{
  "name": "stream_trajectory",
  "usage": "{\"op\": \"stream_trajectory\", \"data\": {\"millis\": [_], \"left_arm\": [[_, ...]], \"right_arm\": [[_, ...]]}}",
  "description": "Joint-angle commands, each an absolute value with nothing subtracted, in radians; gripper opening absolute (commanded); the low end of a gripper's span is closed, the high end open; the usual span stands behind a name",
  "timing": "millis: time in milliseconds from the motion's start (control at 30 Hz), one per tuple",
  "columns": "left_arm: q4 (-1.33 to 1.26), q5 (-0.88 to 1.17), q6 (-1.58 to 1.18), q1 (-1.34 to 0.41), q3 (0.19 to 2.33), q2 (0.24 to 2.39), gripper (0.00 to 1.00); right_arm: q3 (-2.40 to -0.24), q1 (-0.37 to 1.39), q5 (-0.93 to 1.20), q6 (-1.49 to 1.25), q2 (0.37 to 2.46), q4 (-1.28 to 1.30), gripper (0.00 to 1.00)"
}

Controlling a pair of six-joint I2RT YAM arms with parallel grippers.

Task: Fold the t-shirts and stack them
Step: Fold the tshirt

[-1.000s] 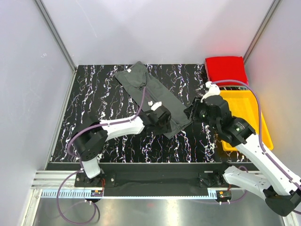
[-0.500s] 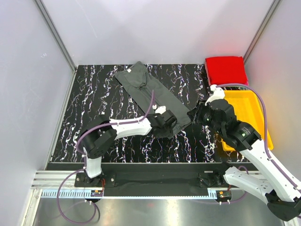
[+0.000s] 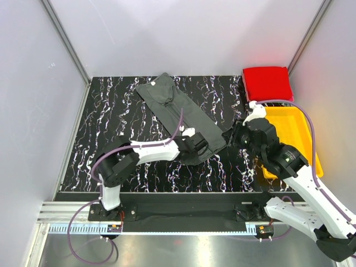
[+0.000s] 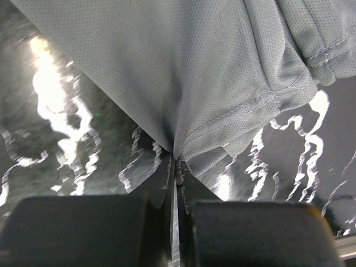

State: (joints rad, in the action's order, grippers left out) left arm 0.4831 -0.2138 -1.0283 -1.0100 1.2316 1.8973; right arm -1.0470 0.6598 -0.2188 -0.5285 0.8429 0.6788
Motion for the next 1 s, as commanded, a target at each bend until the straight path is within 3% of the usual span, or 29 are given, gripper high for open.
{"op": "stream_trajectory", "data": {"millis": [0,367,400,433,467,533,567,700,967], "left_arm": [[0.531,-0.242,-1.003,-1.015,1.175,1.783,0.00],[0.761,-0.239,-1.026,-1.017,0.761,1.359,0.01],[0.767,-0.227,-1.044,-1.017,0.738,1.309,0.05],[0.776,-0.219,-1.058,-1.017,0.715,1.287,0.25],[0.785,-0.218,-1.072,-1.017,0.686,1.264,0.35],[0.813,-0.225,-1.097,-1.017,0.675,1.204,0.45],[0.827,-0.236,-1.103,-1.017,0.681,1.181,0.55],[0.809,-0.223,-1.045,-0.985,0.701,1.073,0.63],[0.562,-0.031,-1.020,-0.887,0.553,1.060,0.61]], "right_arm": [[-1.042,0.655,-0.203,-0.551,0.842,0.669,0.33],[-0.907,0.655,-0.075,-0.635,0.879,0.611,0.33],[-0.872,0.655,-0.036,-0.644,0.891,0.598,0.33],[-0.853,0.655,-0.022,-0.656,0.903,0.582,0.34],[-0.835,0.655,-0.006,-0.663,0.925,0.543,0.34],[-0.783,0.655,0.052,-0.676,0.945,0.496,0.36],[-0.764,0.655,0.107,-0.678,0.969,0.447,0.38],[-0.701,0.658,0.218,-0.684,1.058,0.396,0.48],[-0.640,0.657,0.261,-0.675,1.159,0.356,0.50]]}}
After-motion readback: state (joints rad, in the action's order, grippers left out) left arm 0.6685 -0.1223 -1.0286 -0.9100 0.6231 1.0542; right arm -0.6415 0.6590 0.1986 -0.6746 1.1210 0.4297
